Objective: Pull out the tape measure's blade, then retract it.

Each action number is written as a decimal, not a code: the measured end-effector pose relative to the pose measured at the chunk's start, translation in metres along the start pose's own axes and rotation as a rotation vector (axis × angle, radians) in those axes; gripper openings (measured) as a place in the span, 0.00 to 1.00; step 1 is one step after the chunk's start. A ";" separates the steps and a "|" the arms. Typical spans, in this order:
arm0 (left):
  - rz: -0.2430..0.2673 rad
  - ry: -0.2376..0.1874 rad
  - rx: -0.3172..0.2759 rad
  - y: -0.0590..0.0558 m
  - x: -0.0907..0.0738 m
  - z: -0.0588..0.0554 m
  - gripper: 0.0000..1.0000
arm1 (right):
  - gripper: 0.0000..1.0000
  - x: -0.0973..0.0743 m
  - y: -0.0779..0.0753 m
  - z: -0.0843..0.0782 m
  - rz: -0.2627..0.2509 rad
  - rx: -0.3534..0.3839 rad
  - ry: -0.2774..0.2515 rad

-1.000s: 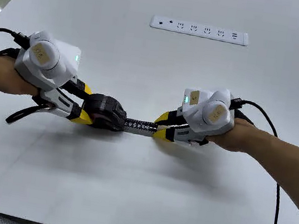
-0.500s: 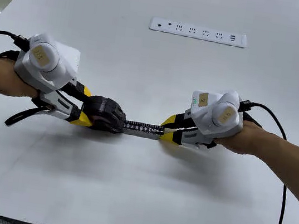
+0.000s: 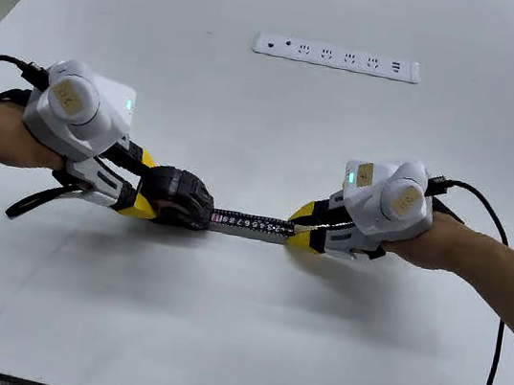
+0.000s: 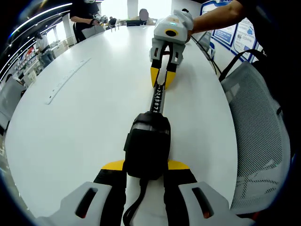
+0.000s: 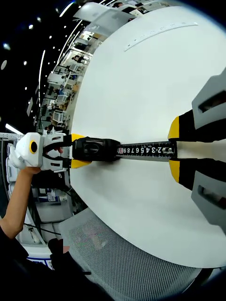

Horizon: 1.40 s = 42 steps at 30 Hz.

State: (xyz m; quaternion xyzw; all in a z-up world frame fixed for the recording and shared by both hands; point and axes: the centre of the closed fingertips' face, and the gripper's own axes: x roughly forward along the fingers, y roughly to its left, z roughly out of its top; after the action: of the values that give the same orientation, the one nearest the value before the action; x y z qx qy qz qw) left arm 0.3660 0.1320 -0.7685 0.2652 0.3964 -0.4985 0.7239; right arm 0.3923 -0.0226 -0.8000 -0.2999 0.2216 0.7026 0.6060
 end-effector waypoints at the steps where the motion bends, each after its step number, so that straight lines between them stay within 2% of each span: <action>1: 0.000 0.000 0.000 0.000 0.000 0.000 0.25 | 0.08 -0.001 0.000 -0.001 -0.001 0.001 0.000; 20: 0.004 -0.009 -0.014 -0.001 -0.001 0.001 0.25 | 0.08 -0.017 0.004 -0.012 -0.005 0.036 0.010; 27: 0.004 -0.010 -0.019 -0.001 0.000 0.000 0.25 | 0.08 -0.026 0.000 -0.021 -0.011 0.053 0.015; 42: 0.005 -0.010 -0.025 -0.001 0.002 0.000 0.25 | 0.08 -0.045 0.004 -0.039 -0.018 0.074 0.040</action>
State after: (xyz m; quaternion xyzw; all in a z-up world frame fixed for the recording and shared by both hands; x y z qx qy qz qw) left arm 0.3659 0.1306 -0.7705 0.2547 0.3981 -0.4930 0.7305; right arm 0.3979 -0.0819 -0.7977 -0.2930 0.2567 0.6823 0.6187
